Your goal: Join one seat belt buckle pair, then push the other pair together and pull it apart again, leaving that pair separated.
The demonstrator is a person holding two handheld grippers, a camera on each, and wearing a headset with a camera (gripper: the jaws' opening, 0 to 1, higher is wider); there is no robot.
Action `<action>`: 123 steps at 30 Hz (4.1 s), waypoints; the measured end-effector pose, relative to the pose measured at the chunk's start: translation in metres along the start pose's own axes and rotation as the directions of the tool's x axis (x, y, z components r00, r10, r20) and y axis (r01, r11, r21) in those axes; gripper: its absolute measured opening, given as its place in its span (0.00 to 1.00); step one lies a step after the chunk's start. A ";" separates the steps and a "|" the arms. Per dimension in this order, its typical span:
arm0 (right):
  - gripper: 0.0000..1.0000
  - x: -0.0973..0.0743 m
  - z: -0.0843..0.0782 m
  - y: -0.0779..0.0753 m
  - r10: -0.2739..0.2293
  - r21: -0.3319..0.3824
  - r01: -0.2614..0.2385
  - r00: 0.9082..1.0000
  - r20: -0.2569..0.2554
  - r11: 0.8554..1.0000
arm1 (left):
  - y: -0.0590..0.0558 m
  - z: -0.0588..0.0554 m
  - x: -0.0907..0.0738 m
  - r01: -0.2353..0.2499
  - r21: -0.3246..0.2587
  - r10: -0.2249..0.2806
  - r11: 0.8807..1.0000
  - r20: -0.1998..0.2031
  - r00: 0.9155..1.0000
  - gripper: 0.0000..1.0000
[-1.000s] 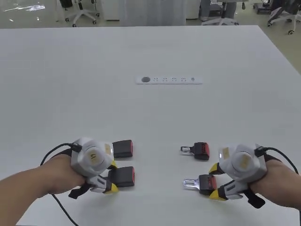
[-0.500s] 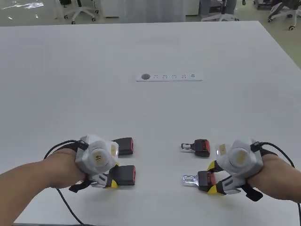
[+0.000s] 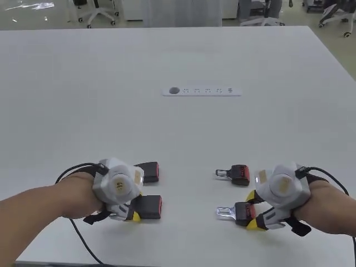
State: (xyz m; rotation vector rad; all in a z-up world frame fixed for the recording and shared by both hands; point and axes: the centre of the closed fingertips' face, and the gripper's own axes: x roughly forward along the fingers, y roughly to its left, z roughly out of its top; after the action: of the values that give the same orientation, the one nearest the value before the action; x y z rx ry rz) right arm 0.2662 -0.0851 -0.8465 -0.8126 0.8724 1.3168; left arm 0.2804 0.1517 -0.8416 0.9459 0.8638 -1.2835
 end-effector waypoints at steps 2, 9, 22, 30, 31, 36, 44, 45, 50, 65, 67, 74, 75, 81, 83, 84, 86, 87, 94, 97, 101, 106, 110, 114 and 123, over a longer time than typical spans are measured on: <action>0.35 0.000 0.000 0.000 0.000 -0.002 0.000 1.000 0.000 1.000 | -0.001 0.000 0.000 0.005 0.004 -0.005 1.000 -0.002 1.000 0.32; 0.35 0.000 0.000 0.000 -0.008 0.007 0.009 1.000 -0.006 1.000 | 0.000 -0.001 0.001 0.008 -0.001 -0.008 1.000 -0.006 1.000 0.33; 0.35 0.010 0.022 0.002 -0.035 0.034 0.035 0.999 0.016 0.999 | 0.000 -0.002 0.002 0.015 -0.012 -0.015 1.000 -0.033 0.999 0.33; 0.34 0.019 0.041 0.004 -0.045 0.026 0.044 0.998 0.033 0.999 | -0.001 -0.001 0.003 0.022 -0.001 -0.022 1.000 -0.047 0.999 0.33; 0.34 0.021 0.045 0.004 -0.047 0.027 0.046 0.998 0.036 0.999 | -0.001 -0.001 0.003 0.023 0.001 -0.023 1.000 -0.049 0.999 0.33; 0.35 0.030 0.062 0.002 -0.062 0.040 0.060 0.997 0.055 0.997 | -0.001 -0.001 0.003 0.025 0.007 -0.025 1.000 -0.059 0.998 0.33; 0.35 0.044 0.090 0.006 -0.052 0.003 0.052 0.996 0.067 0.999 | -0.001 -0.001 0.003 0.026 0.004 -0.025 1.000 -0.064 0.998 0.33; 0.35 0.045 0.093 0.006 -0.051 -0.001 0.051 0.996 0.068 0.999 | -0.001 -0.001 0.003 0.025 0.004 -0.025 1.000 -0.064 0.998 0.33; 0.34 0.053 0.107 0.006 -0.050 -0.023 0.052 0.996 0.069 0.998 | -0.001 -0.001 0.003 0.026 0.005 -0.025 1.000 -0.063 0.998 0.33; 0.34 0.062 0.128 0.006 -0.042 -0.037 0.045 0.996 0.076 0.998 | 0.000 0.000 0.004 0.032 0.008 -0.031 0.999 -0.064 0.997 0.33; 0.34 0.063 0.128 0.005 -0.042 -0.041 0.045 0.996 0.078 0.998 | 0.000 -0.001 0.004 0.033 0.008 -0.032 0.999 -0.064 0.997 0.33; 0.34 0.066 0.135 0.004 -0.041 -0.047 0.046 0.994 0.099 0.998 | -0.001 -0.001 0.004 0.035 0.014 -0.034 0.999 -0.062 0.997 0.32; 0.34 0.068 0.135 0.004 -0.043 -0.048 0.047 0.995 0.090 0.998 | -0.001 -0.001 0.004 0.035 0.020 -0.034 0.999 -0.063 0.997 0.32; 0.32 0.068 0.136 0.003 -0.033 -0.041 0.037 0.993 0.111 0.998 | -0.001 -0.001 0.004 0.031 0.022 -0.030 0.999 -0.050 0.998 0.32; 0.32 0.069 0.138 0.002 -0.026 -0.030 0.029 0.993 0.114 0.999 | -0.001 0.000 0.005 0.042 0.030 -0.040 0.999 -0.053 0.998 0.32; 0.32 0.070 0.139 0.002 -0.027 -0.034 0.031 0.993 0.112 0.999 | -0.001 0.000 0.005 0.046 0.031 -0.044 0.998 -0.058 0.997 0.32; 0.31 0.070 0.141 0.002 -0.027 -0.035 0.031 0.994 0.109 0.999 | -0.001 0.001 0.006 0.056 0.041 -0.052 0.998 -0.075 0.996 0.32; 0.31 0.070 0.142 0.003 -0.028 -0.035 0.032 0.994 0.110 0.999 | -0.001 0.001 0.006 0.058 0.044 -0.055 0.997 -0.080 0.995 0.32; 0.31 0.075 0.151 0.002 -0.020 -0.032 0.024 0.992 0.121 0.999 | -0.001 -0.001 0.005 0.050 0.029 -0.049 0.998 -0.051 0.998 0.31; 0.30 0.075 0.152 0.002 -0.020 -0.026 0.024 0.991 0.129 0.999 | -0.001 -0.001 0.005 0.052 0.038 -0.050 0.998 -0.055 0.997 0.31; 0.30 0.080 0.151 0.003 -0.026 -0.020 0.028 0.993 0.113 0.999 | -0.003 -0.001 0.006 0.062 0.044 -0.059 0.997 -0.074 0.996 0.31; 0.30 0.079 0.151 0.003 -0.022 -0.015 0.024 0.993 0.115 1.000 | -0.003 -0.002 0.006 0.060 0.040 -0.057 0.997 -0.069 0.996 0.31; 0.31 0.079 0.151 0.002 -0.028 0.001 0.028 0.993 0.111 1.000 | -0.003 -0.002 0.005 0.061 0.037 -0.059 0.997 -0.067 0.996 0.31; 0.31 0.076 0.146 0.005 -0.032 -0.031 0.036 0.991 0.133 0.999 | -0.003 -0.002 0.004 0.060 0.028 -0.059 0.998 -0.040 0.997 0.31; 0.31 0.077 0.147 0.003 -0.016 -0.035 0.021 0.991 0.133 0.999 | -0.002 -0.001 0.004 0.051 0.006 -0.051 0.999 -0.030 0.998 0.31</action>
State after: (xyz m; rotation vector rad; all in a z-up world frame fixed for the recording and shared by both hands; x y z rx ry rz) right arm 0.2774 0.0802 -0.8473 -0.7507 0.7363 1.3580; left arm 0.2788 0.1515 -0.8459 0.9563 0.9120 -1.3193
